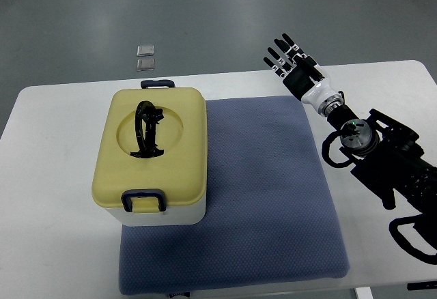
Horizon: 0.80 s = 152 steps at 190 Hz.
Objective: Open white storage box with right hand
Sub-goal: 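Raise the right hand and swing it toward the yellow-lidded box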
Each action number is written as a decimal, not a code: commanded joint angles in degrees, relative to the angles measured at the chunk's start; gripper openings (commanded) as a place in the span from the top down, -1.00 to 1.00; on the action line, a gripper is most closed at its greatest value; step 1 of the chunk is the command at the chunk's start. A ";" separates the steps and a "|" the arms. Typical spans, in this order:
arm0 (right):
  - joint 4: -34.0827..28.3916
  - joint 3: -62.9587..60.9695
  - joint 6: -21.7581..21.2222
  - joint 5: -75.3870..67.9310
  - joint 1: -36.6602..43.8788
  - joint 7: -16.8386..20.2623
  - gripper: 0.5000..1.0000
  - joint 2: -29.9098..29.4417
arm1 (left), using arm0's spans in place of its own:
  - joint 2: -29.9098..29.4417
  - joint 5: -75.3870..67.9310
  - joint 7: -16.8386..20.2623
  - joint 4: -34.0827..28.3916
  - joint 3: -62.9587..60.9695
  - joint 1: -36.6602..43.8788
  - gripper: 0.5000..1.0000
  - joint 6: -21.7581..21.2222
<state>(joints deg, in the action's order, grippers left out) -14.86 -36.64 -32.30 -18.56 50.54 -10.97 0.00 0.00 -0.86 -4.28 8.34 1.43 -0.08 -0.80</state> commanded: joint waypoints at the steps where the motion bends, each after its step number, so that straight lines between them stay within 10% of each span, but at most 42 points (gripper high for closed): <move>1: 0.00 0.16 0.04 0.10 -0.01 -0.01 -0.72 0.00 | 0.00 -0.01 -0.02 -0.07 0.06 -0.01 -1.00 0.01; 111: -0.96 1.13 -2.33 33.50 9.05 -0.01 -0.72 1.76 | 0.00 0.07 -0.02 0.45 -0.11 0.43 -1.00 0.01; 152: -12.21 3.06 -2.70 56.26 15.37 -0.10 -0.72 8.35 | 0.00 0.07 -0.02 0.72 -0.20 0.61 -1.00 0.71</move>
<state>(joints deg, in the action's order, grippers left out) -21.39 -34.02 -34.97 28.35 63.37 -11.02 5.45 0.00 -0.78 -4.31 8.92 1.26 0.53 -0.62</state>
